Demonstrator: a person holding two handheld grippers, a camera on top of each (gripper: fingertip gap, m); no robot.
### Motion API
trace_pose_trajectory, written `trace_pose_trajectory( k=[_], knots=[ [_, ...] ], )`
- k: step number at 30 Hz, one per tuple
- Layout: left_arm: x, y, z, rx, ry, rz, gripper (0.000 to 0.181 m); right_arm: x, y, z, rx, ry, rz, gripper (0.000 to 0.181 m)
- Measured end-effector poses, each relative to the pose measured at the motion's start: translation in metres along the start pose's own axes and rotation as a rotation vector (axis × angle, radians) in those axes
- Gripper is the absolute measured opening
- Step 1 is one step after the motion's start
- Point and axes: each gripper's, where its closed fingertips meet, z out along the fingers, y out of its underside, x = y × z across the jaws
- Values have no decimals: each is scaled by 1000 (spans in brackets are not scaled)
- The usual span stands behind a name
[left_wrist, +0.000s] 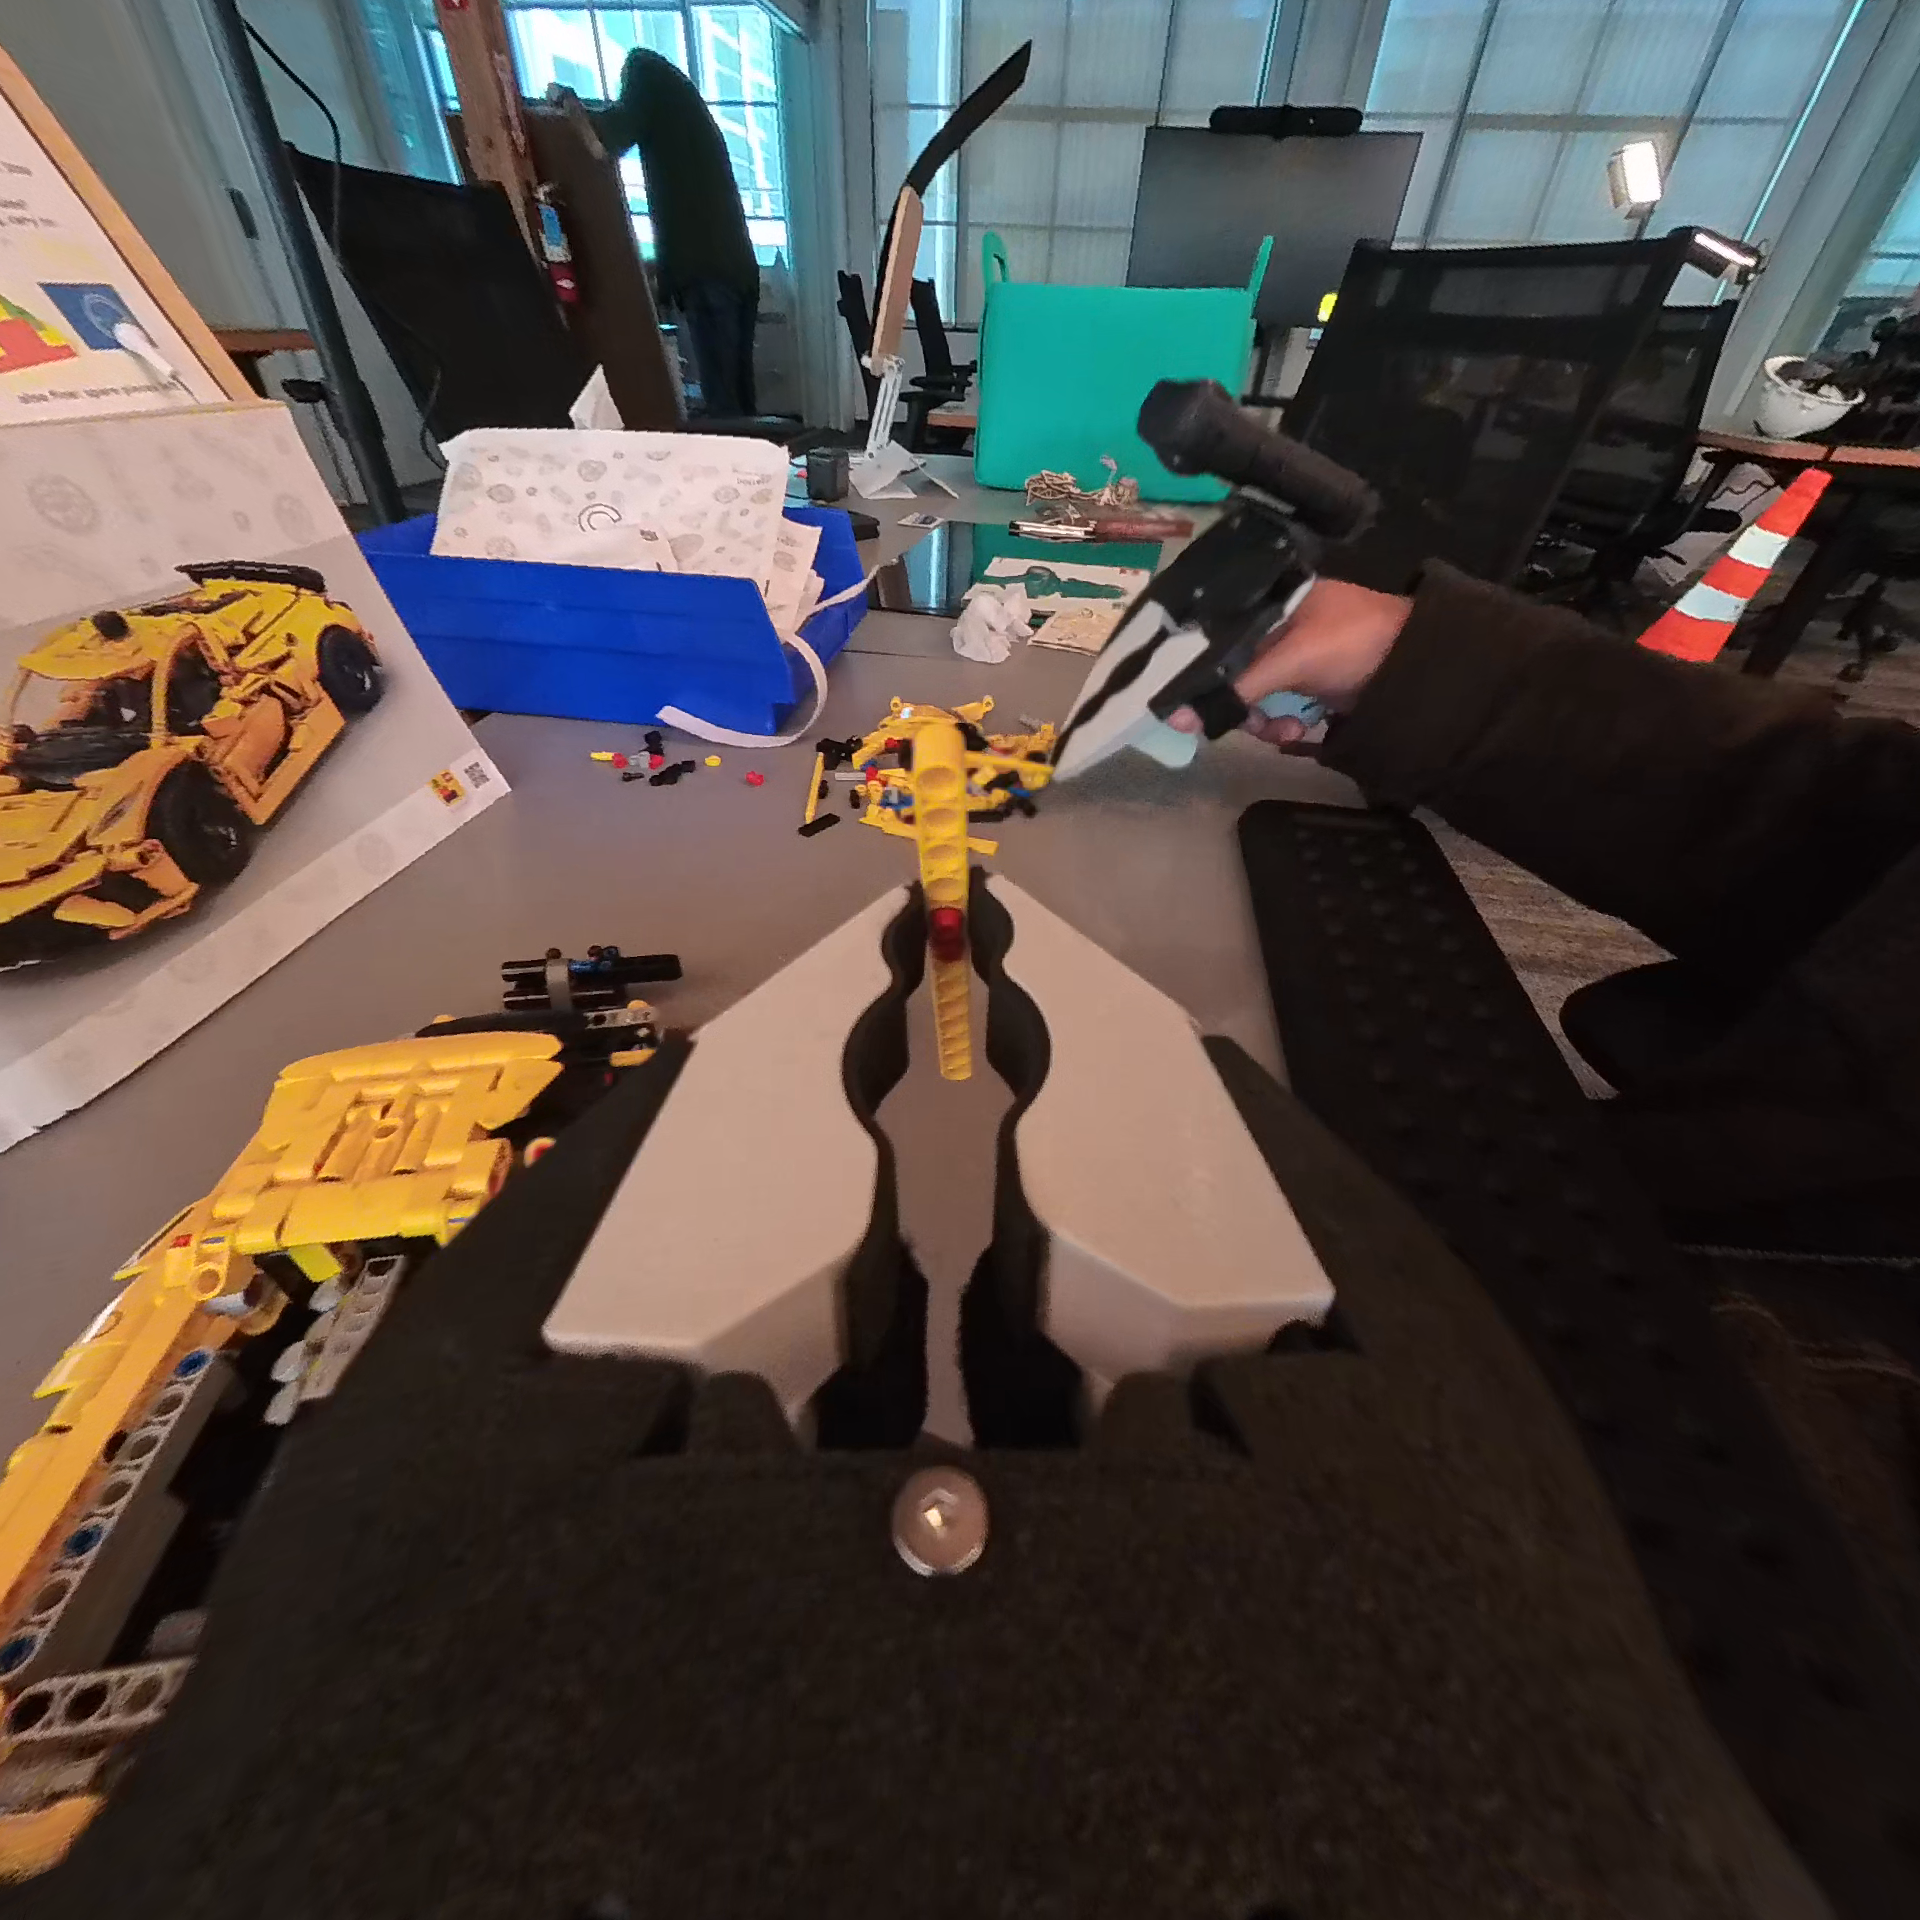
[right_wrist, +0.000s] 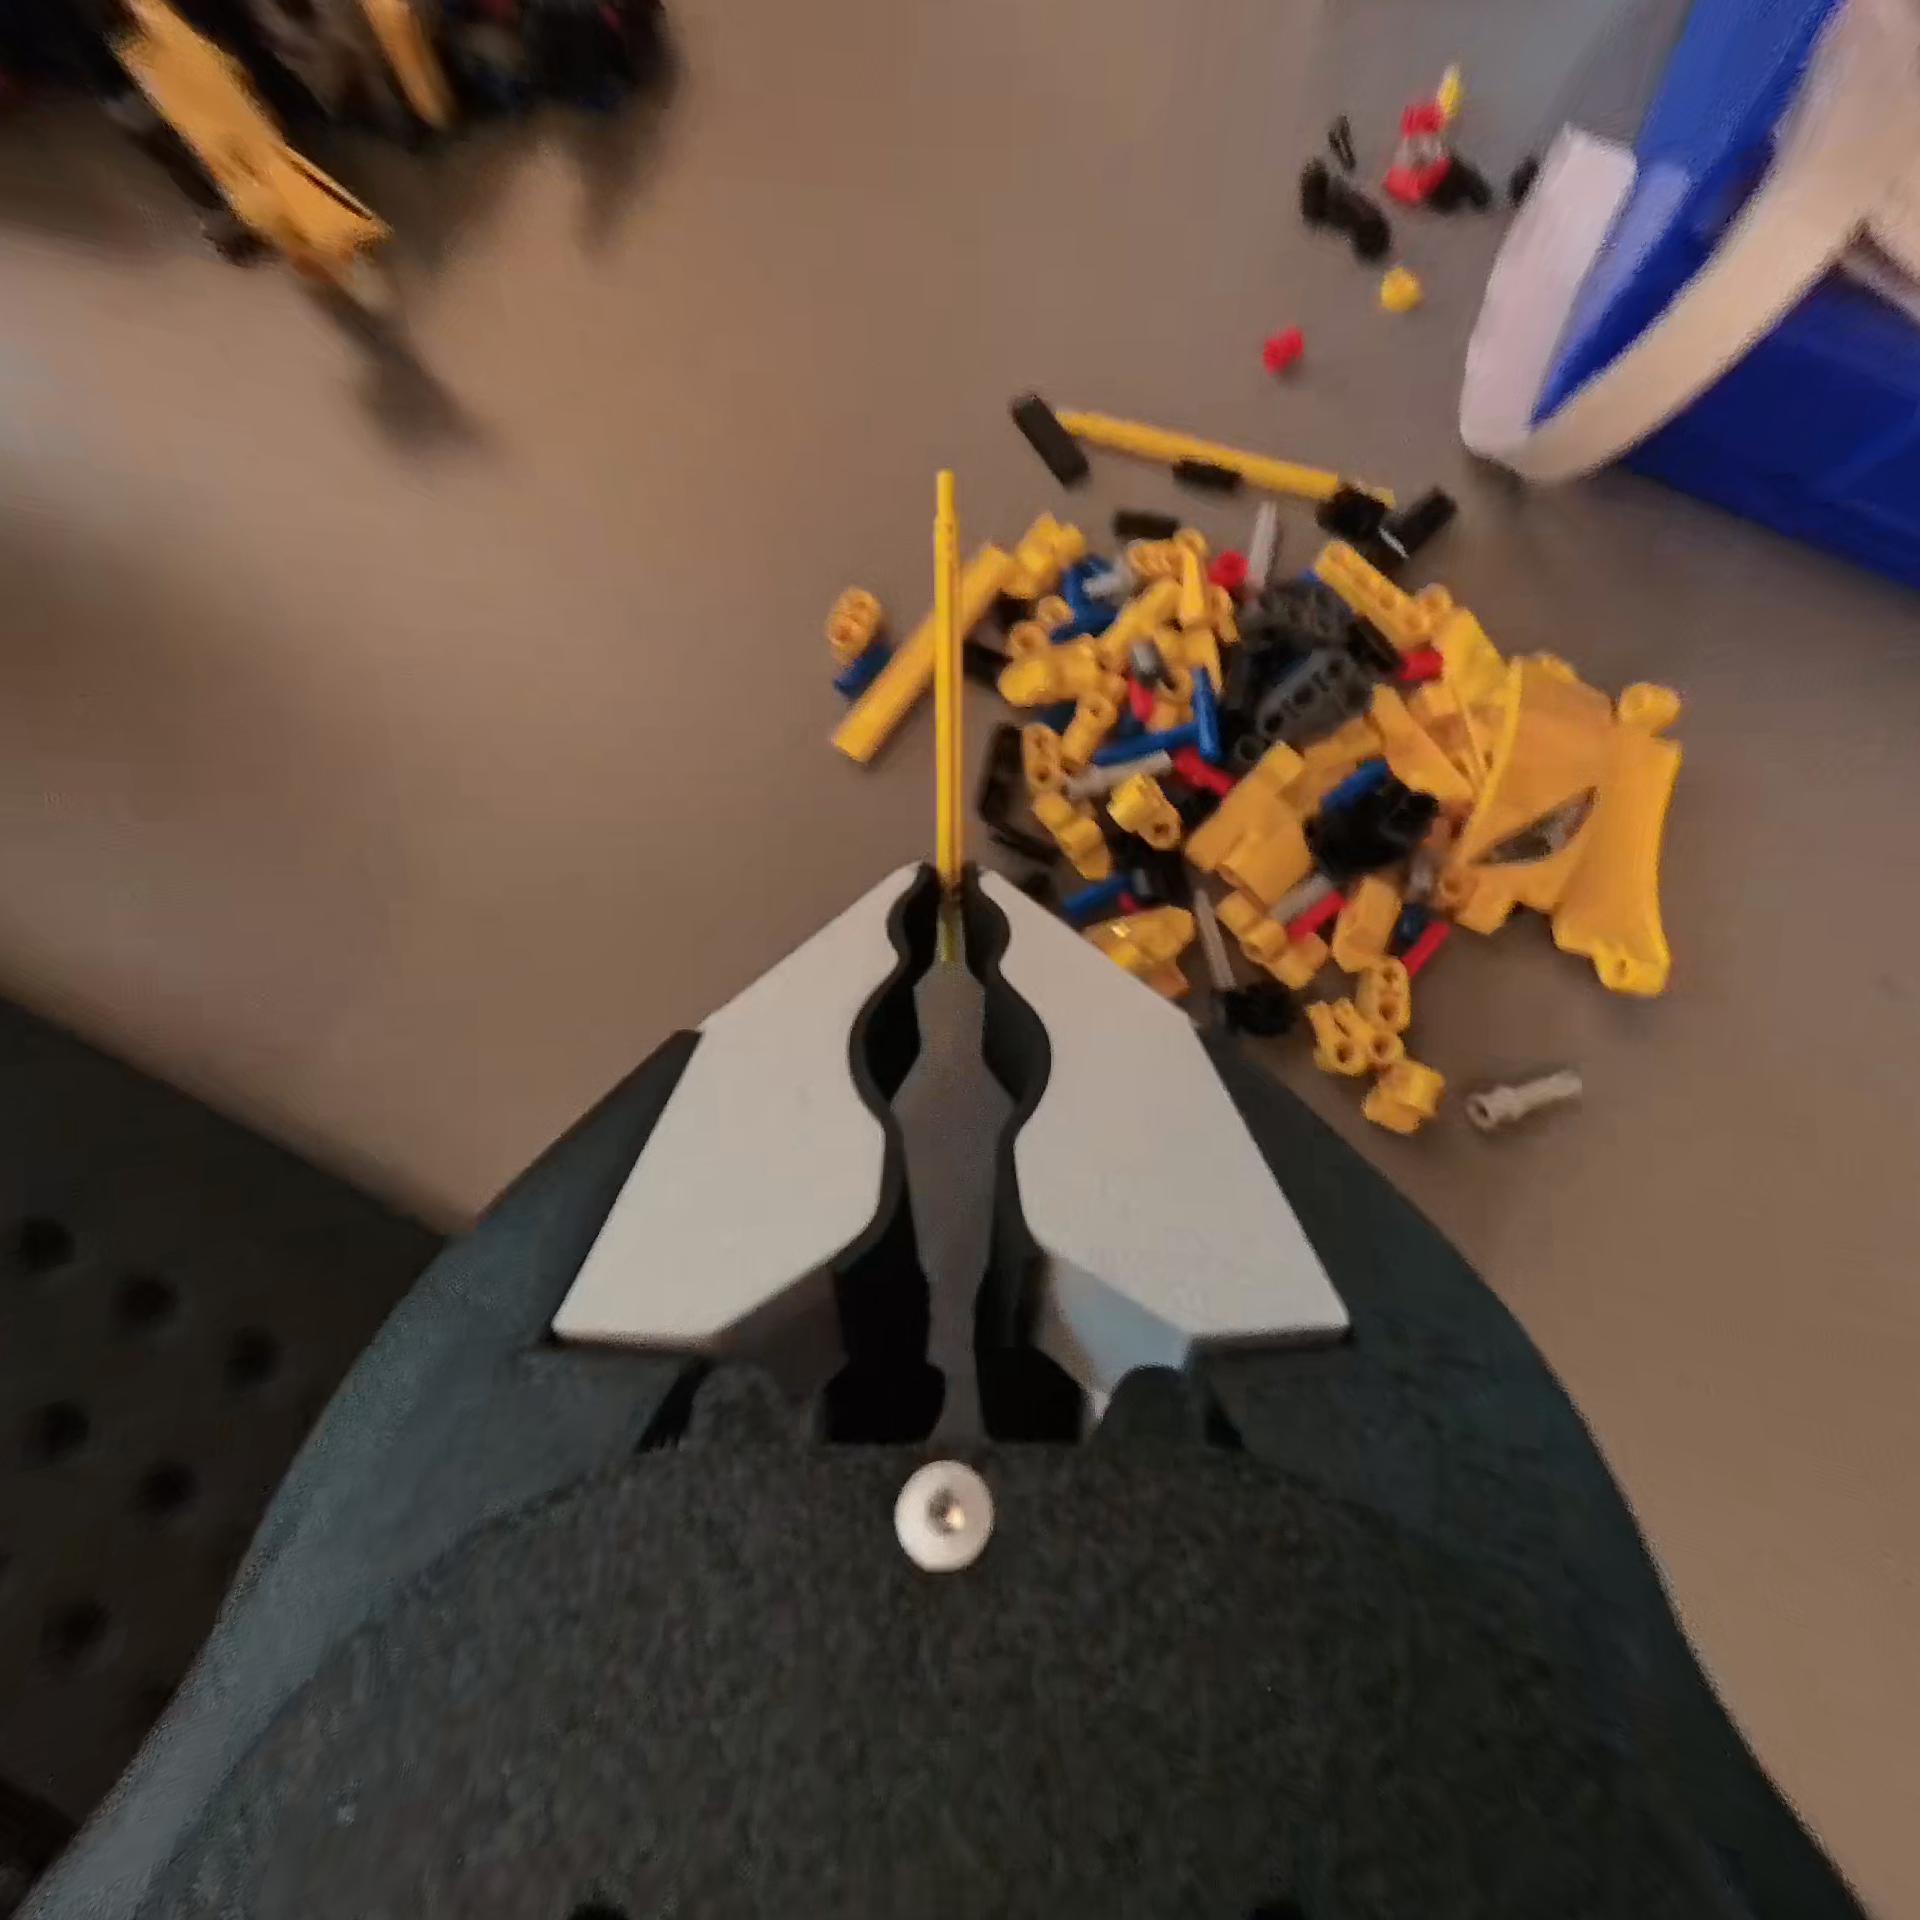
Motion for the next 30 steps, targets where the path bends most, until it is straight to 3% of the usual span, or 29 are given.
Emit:
trace_pose_trajectory(
  k=[2,5,7,9,13,18,20,24,28,29,30],
  knots=[
    [5,3,2,-17,31,-6,7,-30,-20,-8,77,-87,-120,3],
    [16,12,5,-60,107,-40,7,-96,-61,-20,254,-152,-455,4],
    [18,22,7,-106,126,-48,7,-135,-61,-6,217,-192,-648,4],
    [16,29,8,-144,110,-35,7,-162,-39,15,66,-269,-718,3],
    [17,34,7,-177,113,-25,7,-185,-17,27,-45,-418,-684,4],
    [22,45,9,-235,145,-29,7,-179,-12,35,-51,-379,-682,8],
    [23,50,9,-261,155,-31,7,-191,-24,34,1,-429,-618,22],
    [29,53,7,-279,196,-47,7,-224,-60,39,172,-493,-537,26],
    [40,25,2,-130,307,-176,7,-265,-108,25,410,-653,-332,30],
    [42,17,0,-91,333,-207,7,-273,-110,26,407,-691,-312,25],
    [42,13,-2,-66,345,-225,7,-278,-112,26,407,-716,-295,9]
  ],
)
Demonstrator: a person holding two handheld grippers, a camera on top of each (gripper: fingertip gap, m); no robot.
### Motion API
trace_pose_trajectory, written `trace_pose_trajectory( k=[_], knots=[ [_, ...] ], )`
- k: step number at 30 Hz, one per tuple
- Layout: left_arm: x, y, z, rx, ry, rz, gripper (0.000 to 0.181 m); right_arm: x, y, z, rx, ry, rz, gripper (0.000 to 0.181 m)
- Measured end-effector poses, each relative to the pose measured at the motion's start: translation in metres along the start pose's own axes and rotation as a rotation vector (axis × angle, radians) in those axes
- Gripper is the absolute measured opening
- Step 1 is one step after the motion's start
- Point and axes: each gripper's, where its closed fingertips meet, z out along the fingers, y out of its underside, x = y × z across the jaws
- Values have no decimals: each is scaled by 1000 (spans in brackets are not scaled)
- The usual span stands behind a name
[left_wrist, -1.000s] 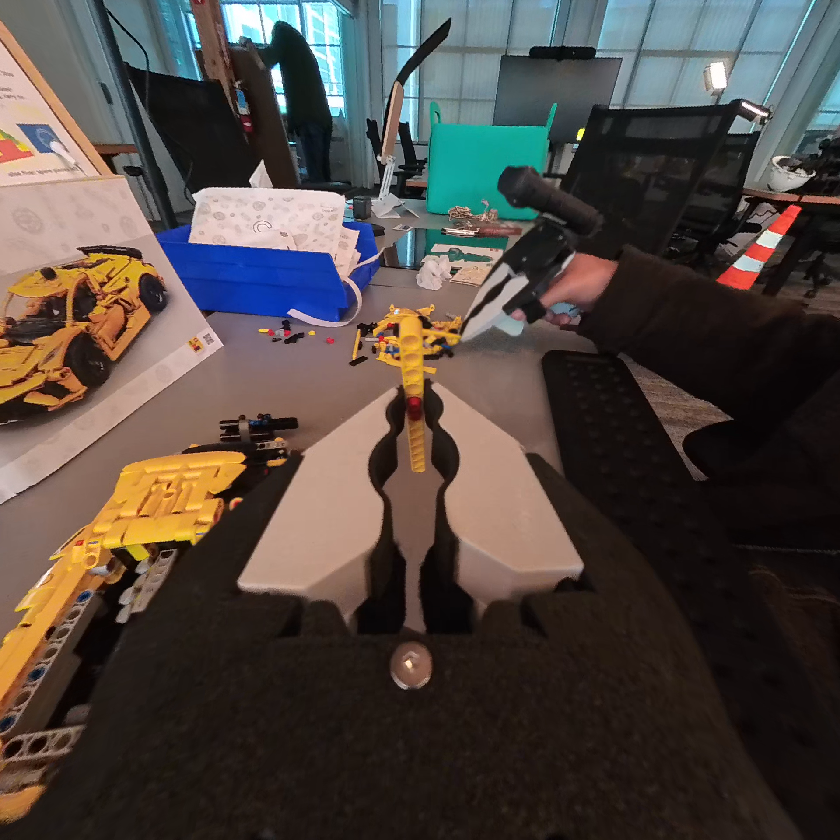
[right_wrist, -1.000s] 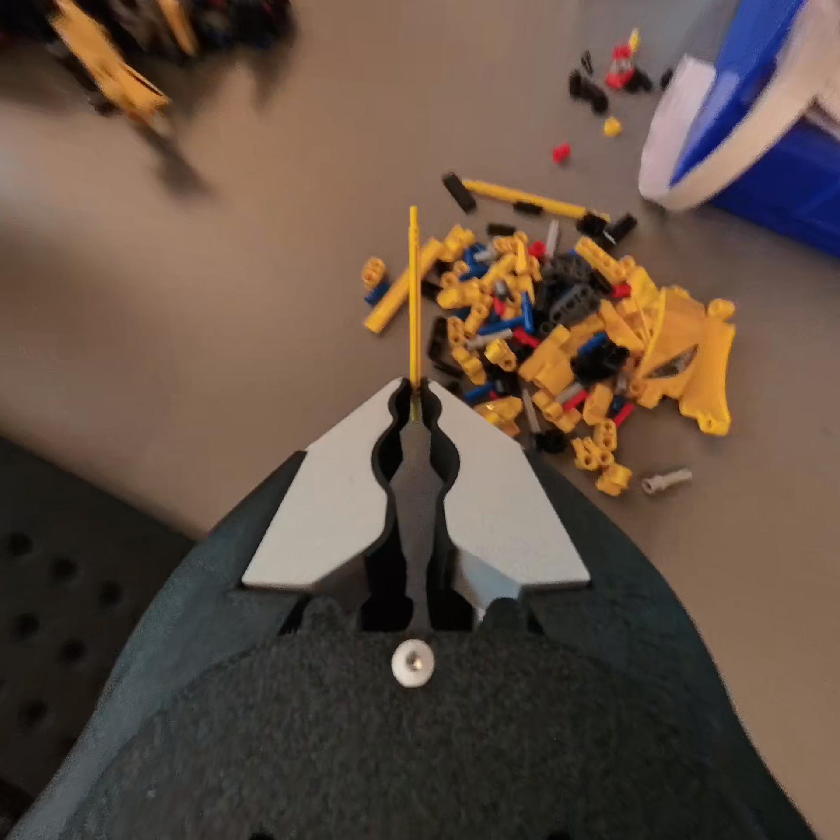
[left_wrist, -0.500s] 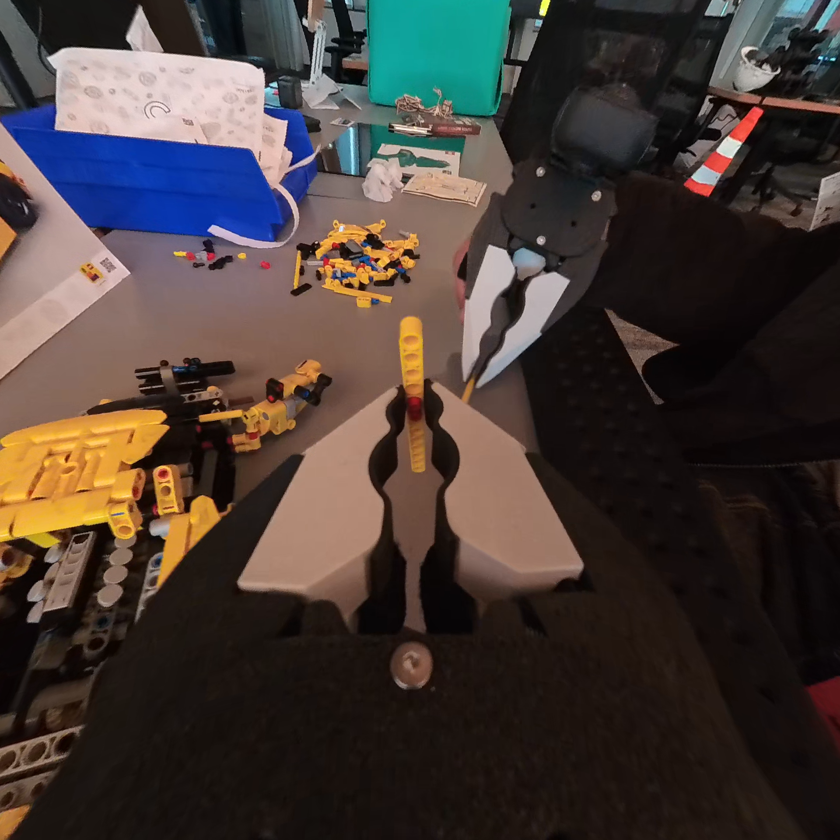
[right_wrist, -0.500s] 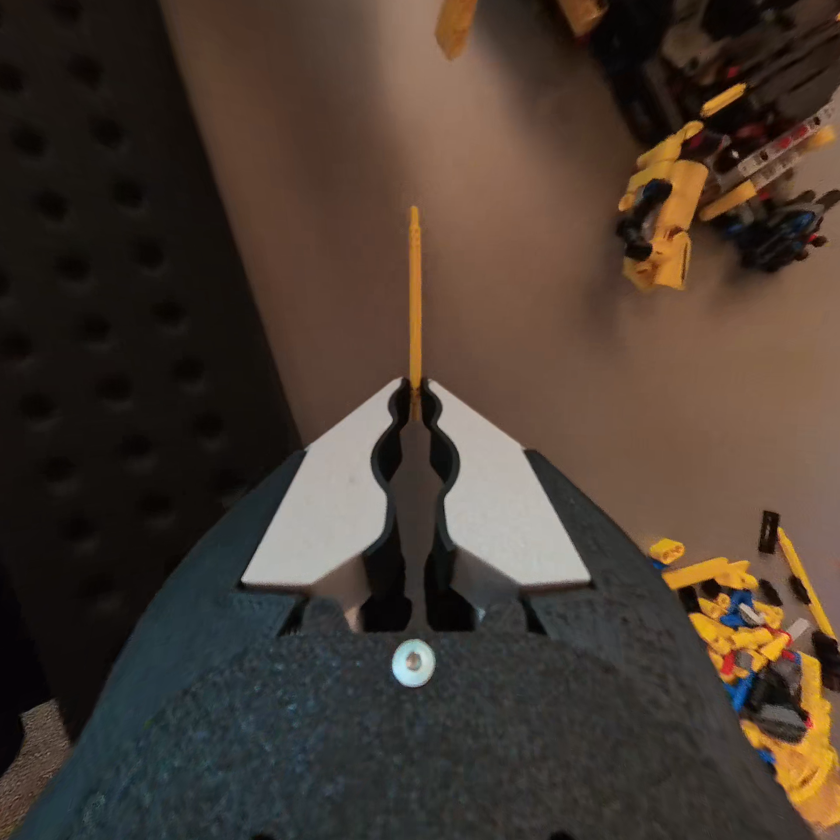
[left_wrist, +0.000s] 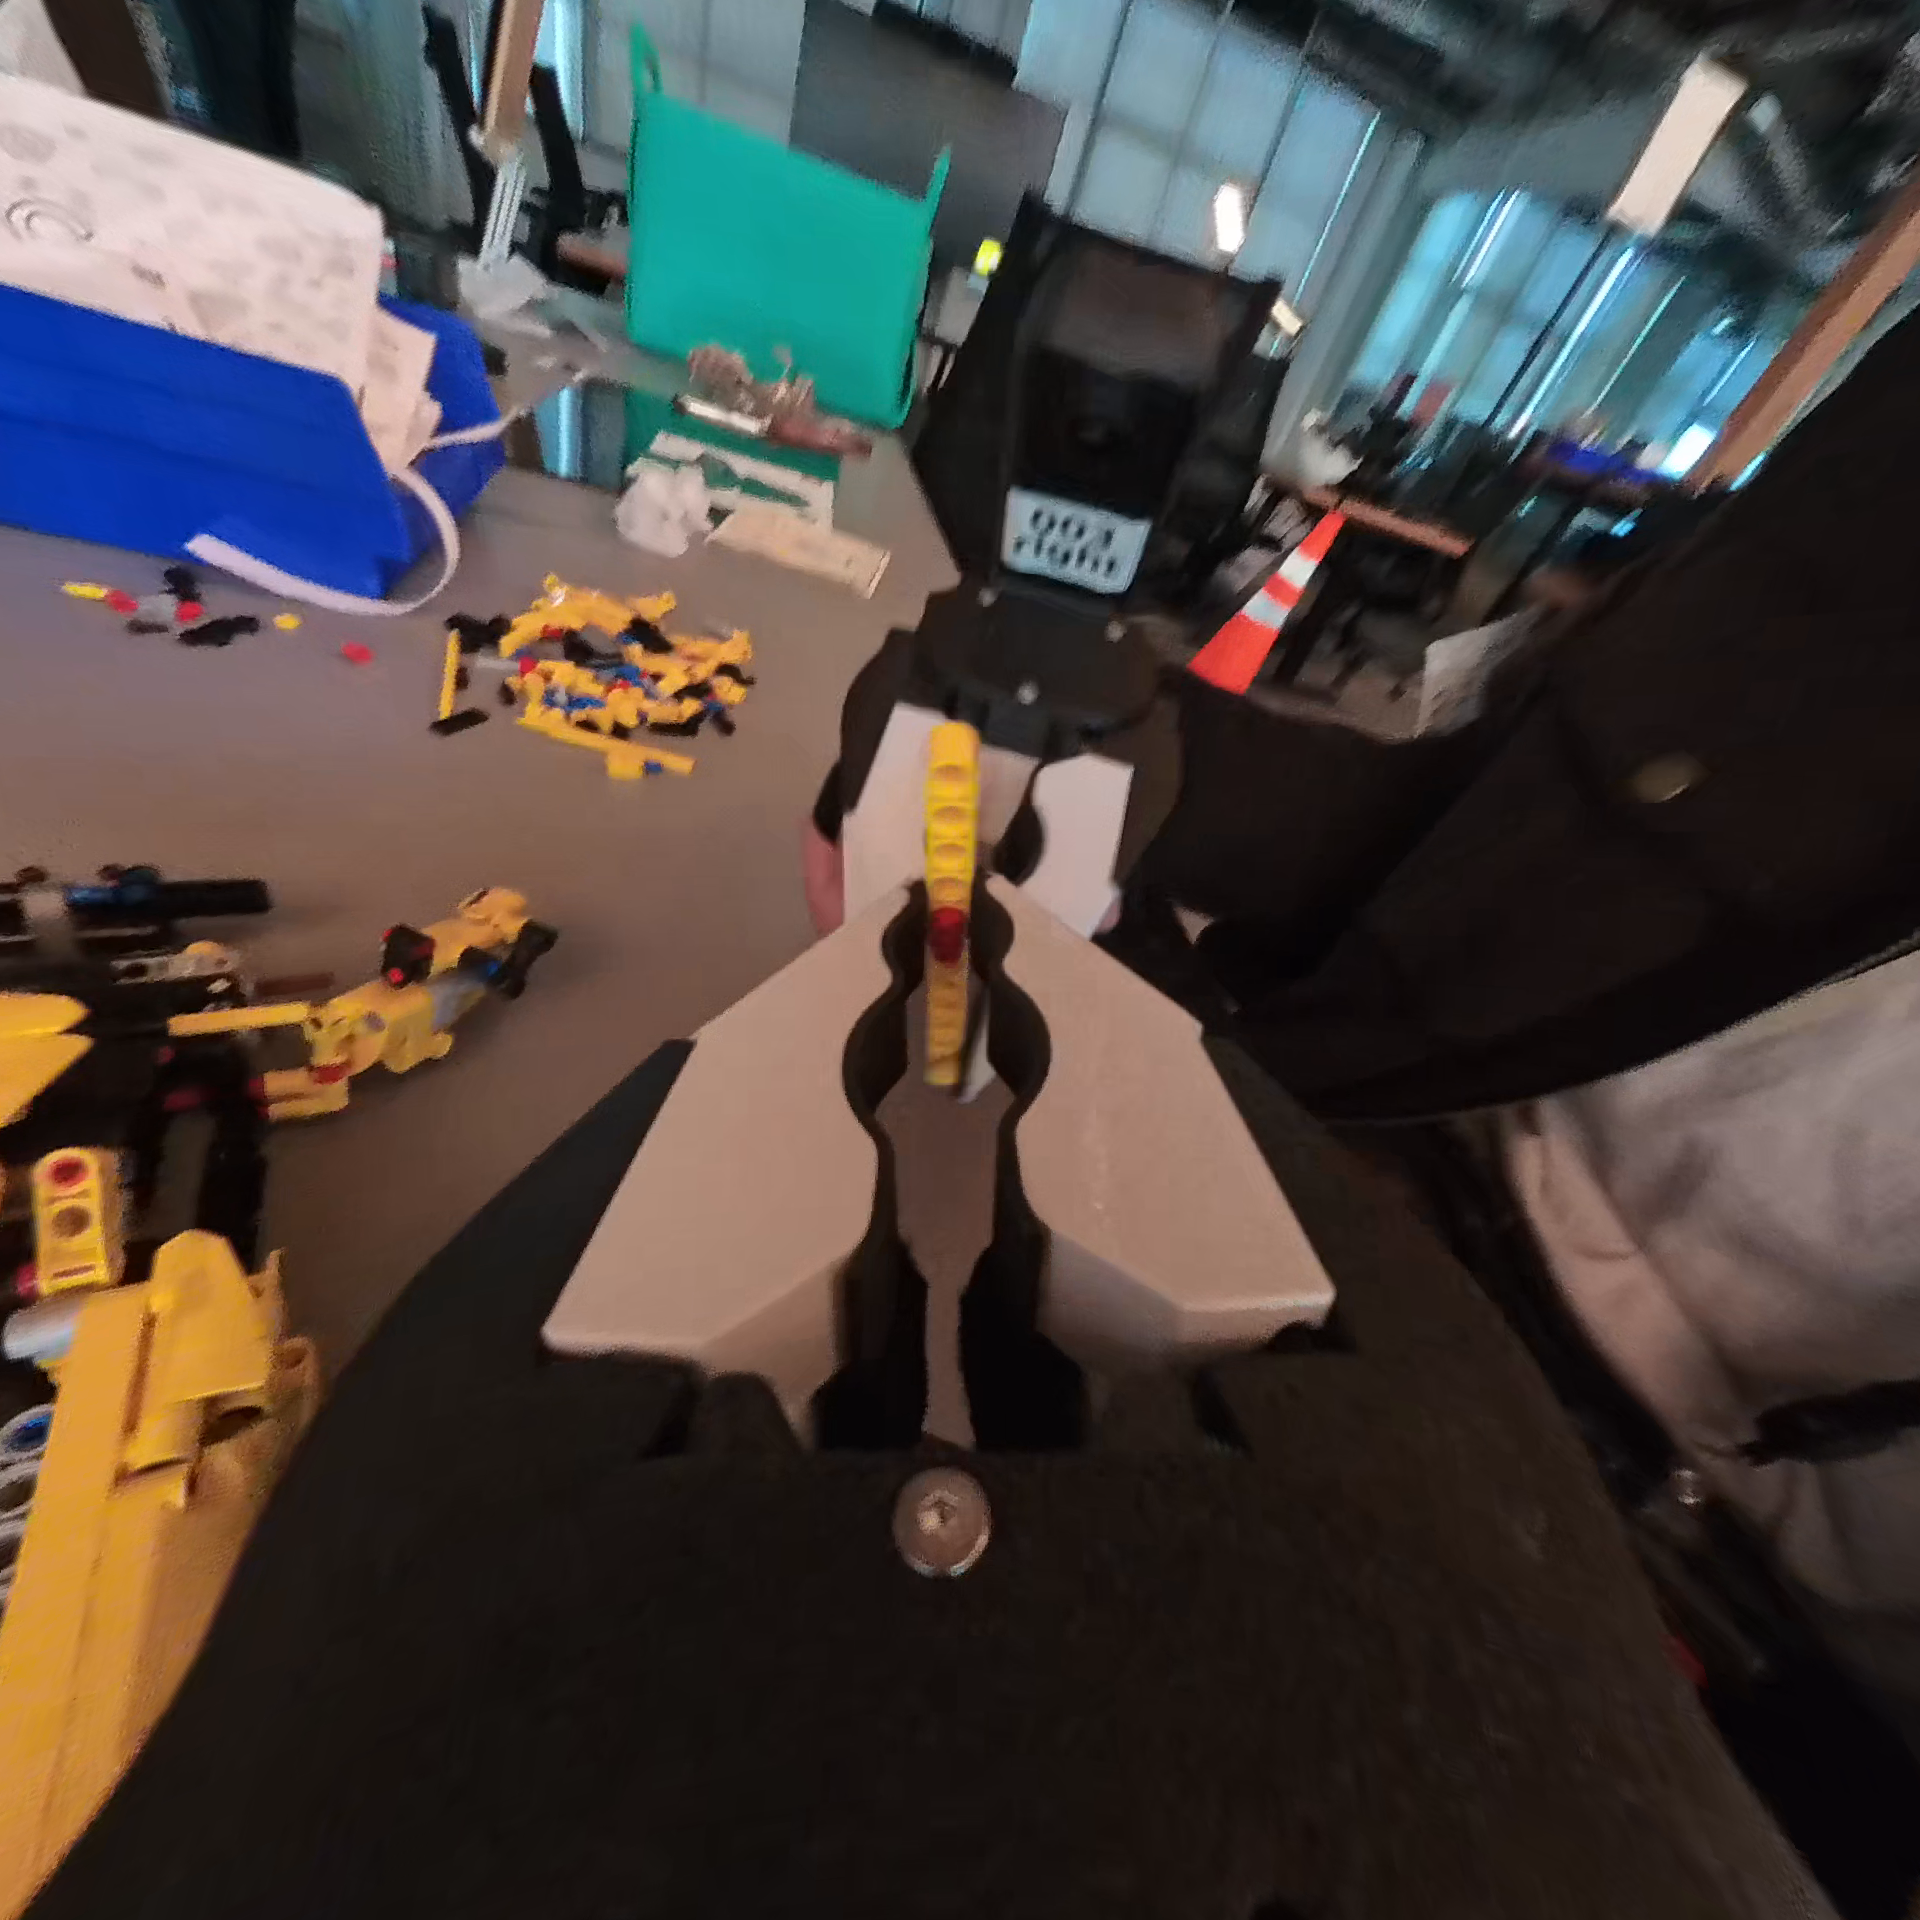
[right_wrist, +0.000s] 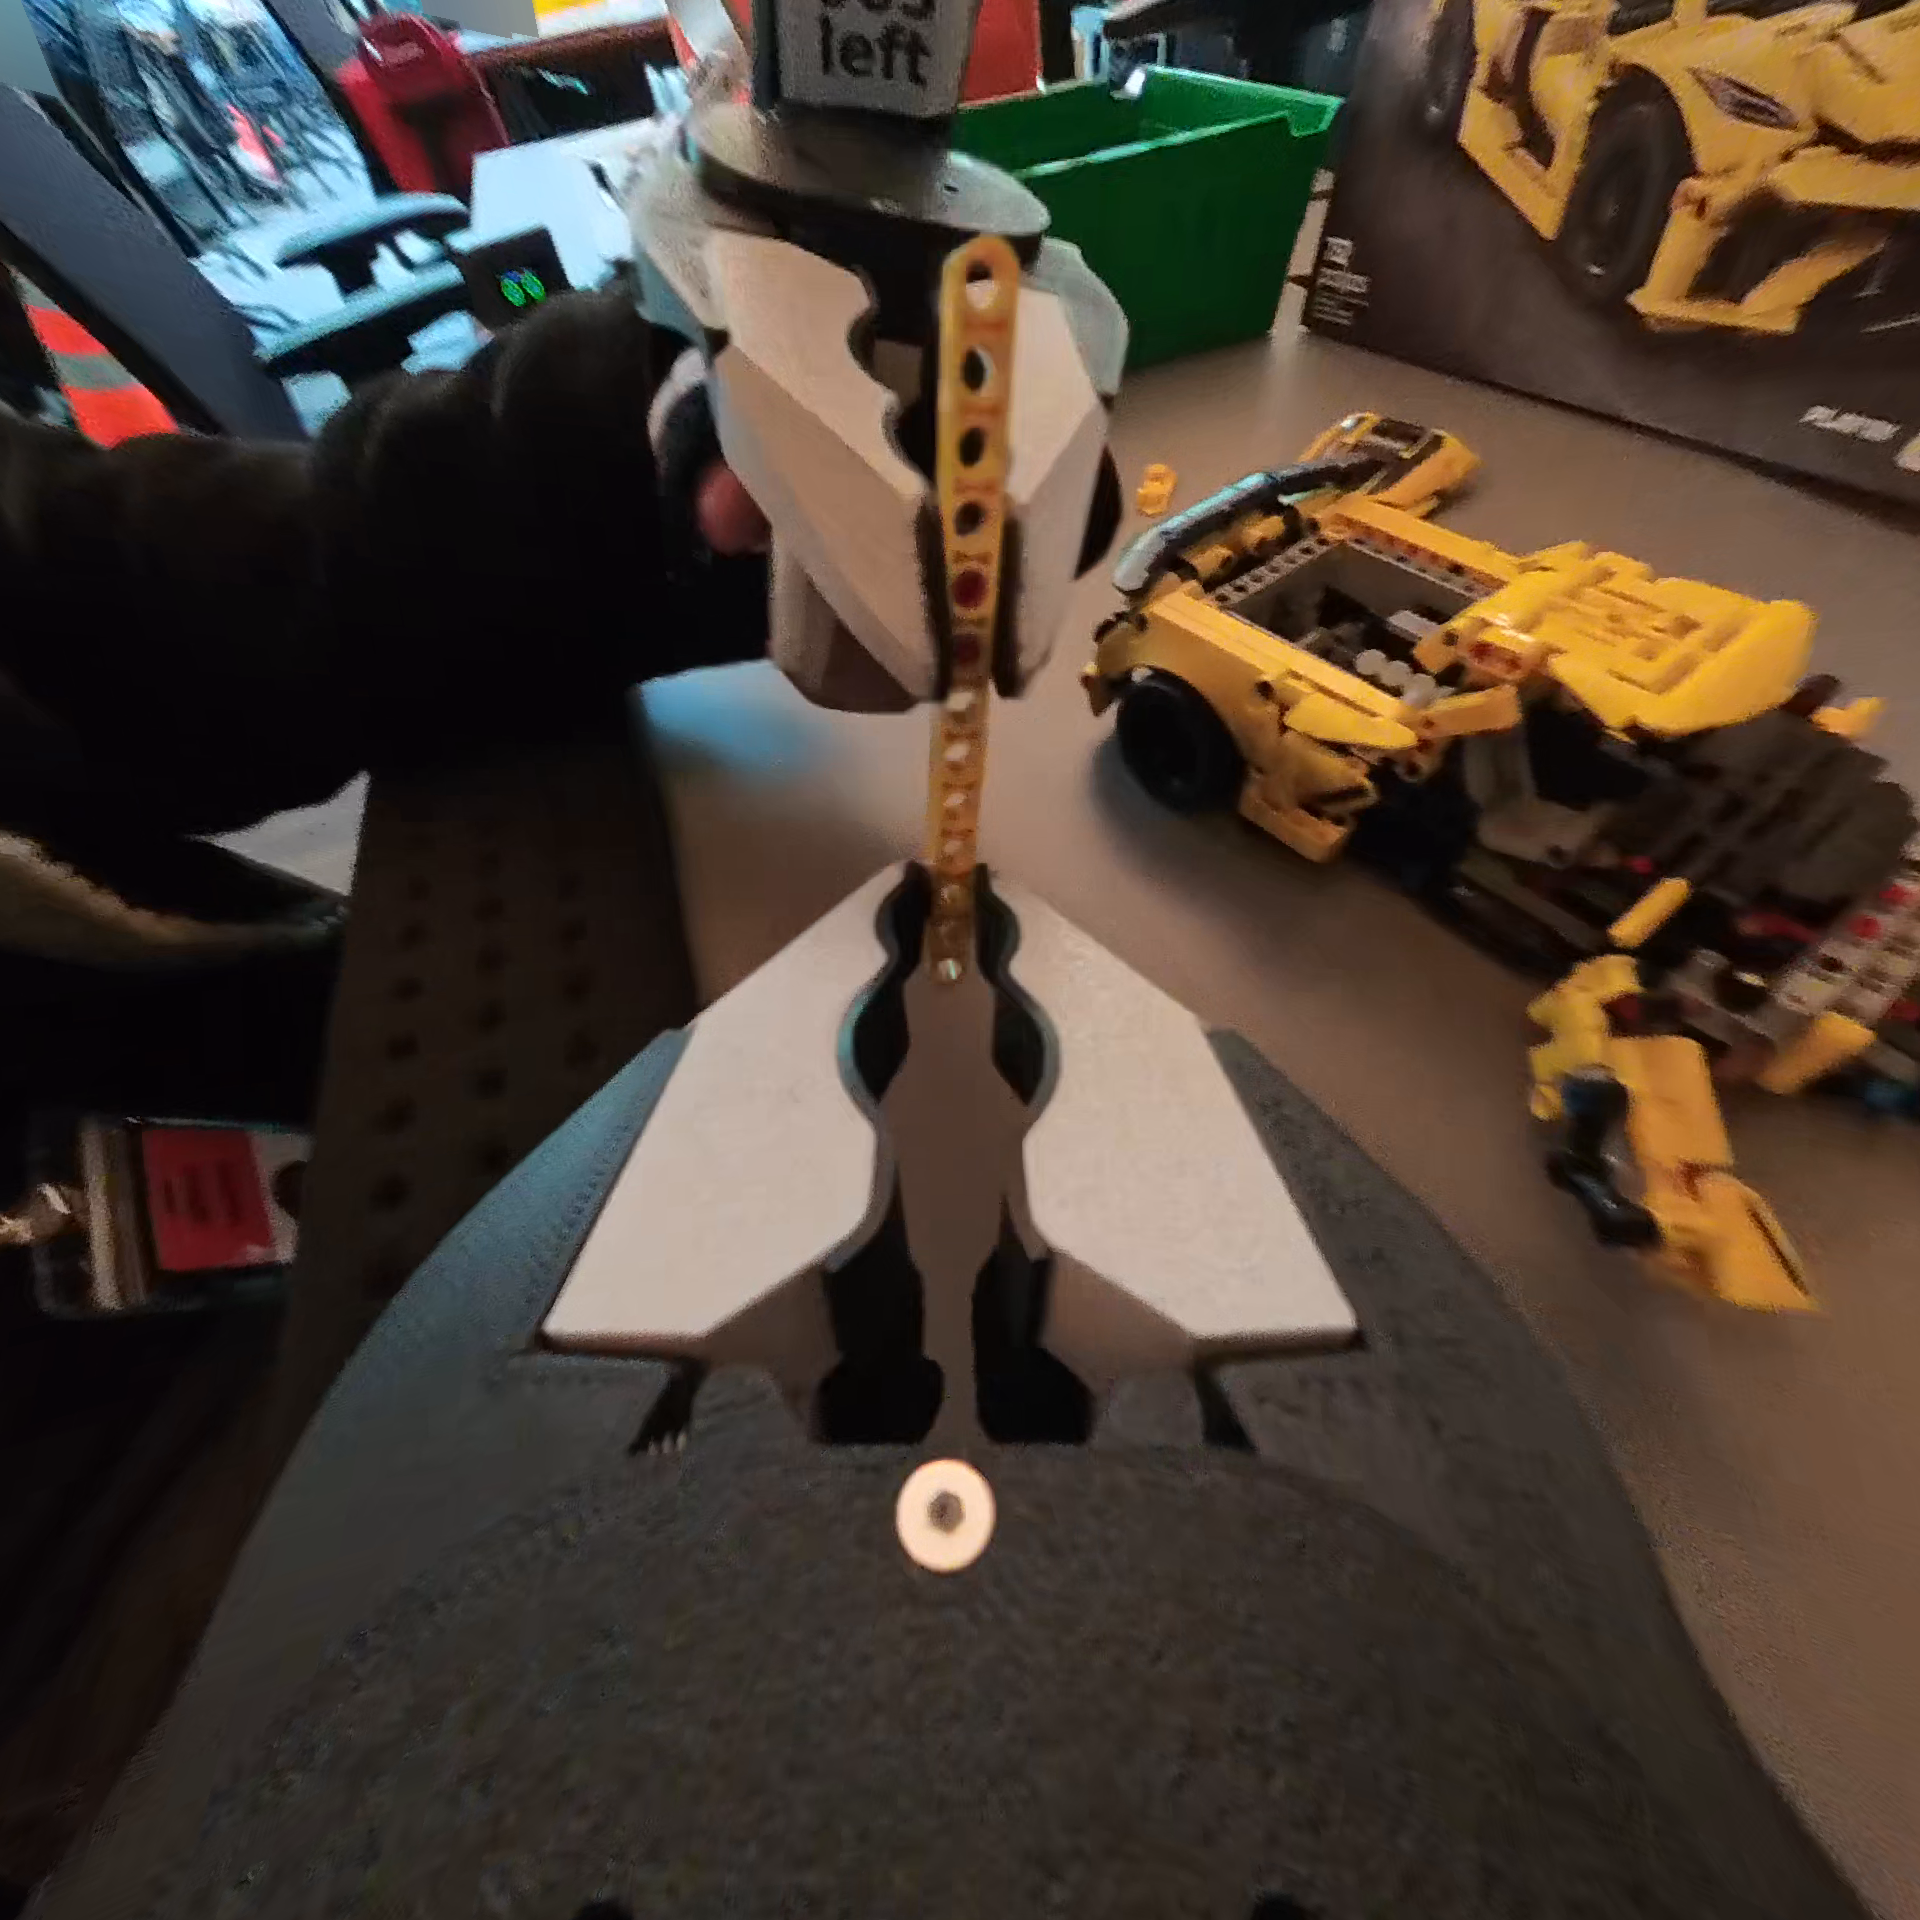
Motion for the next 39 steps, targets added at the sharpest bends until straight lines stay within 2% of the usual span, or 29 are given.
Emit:
trace_pose_trajectory(
  k=[7,16,19,21,28,32,35,36,37,39],
  knots=[
    [1,-28,-10,174,-5,0,13,1,-34,-16,230,-74,206,6],
    [-2,-30,-7,200,-34,26,12,-4,-29,-13,200,-105,214,6],
    [-1,-30,-5,199,-26,28,18,-8,-31,-12,207,-133,223,6],
    [3,-30,-5,198,-18,57,7,-7,-31,-13,208,-138,234,6],
    [4,-30,-3,211,-7,48,12,-14,-29,-11,188,-177,247,6],
    [8,-29,-3,193,14,51,7,-14,-28,-11,186,-180,248,6],
    [7,-31,-6,195,3,58,7,-5,-29,-18,199,-115,182,9],
    [5,-31,-8,193,-15,67,6,3,-28,-26,197,-76,135,22],
    [2,-32,-11,191,-31,76,7,16,-21,-37,154,-8,86,29],
    [-1,-30,-16,159,-57,87,7,50,18,-59,-93,175,-33,28]
  ],
)
